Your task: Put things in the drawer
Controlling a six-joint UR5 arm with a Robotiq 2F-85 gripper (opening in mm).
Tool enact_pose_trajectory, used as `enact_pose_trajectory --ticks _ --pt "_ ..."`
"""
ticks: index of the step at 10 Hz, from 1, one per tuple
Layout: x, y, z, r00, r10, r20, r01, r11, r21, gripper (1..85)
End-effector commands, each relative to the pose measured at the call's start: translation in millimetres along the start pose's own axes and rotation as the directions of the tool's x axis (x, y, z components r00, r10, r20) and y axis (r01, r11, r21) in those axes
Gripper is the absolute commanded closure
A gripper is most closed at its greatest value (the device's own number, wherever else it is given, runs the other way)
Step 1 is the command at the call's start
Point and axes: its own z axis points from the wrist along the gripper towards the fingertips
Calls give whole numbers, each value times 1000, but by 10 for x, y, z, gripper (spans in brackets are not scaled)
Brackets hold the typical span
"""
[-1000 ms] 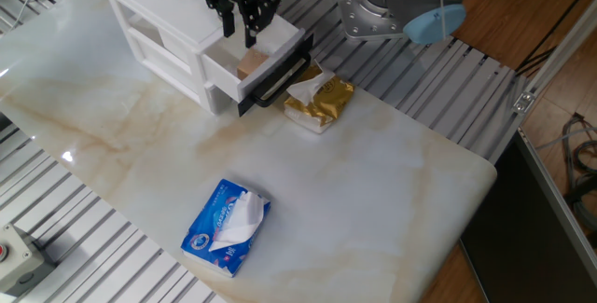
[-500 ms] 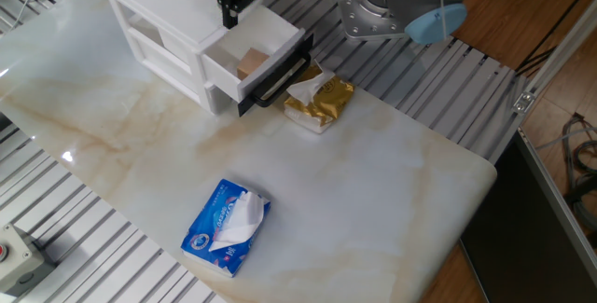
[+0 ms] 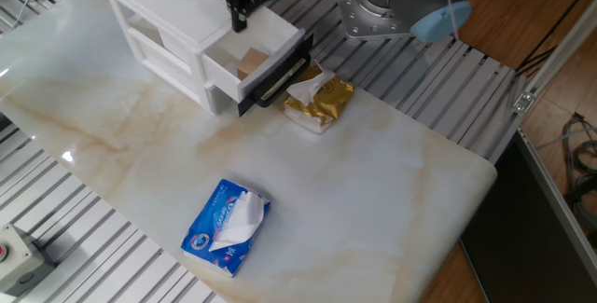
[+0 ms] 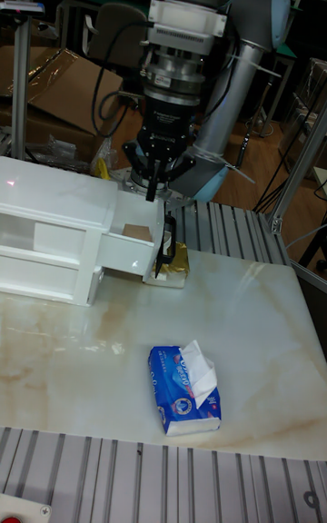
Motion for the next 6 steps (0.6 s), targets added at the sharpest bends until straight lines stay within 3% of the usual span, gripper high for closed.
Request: enact_pose_trajectory --ticks 1,6 --pt "75 340 97 999 48 4 -48 999 -20 847" --pt "163 540 347 996 87 29 -85 995 -56 847"
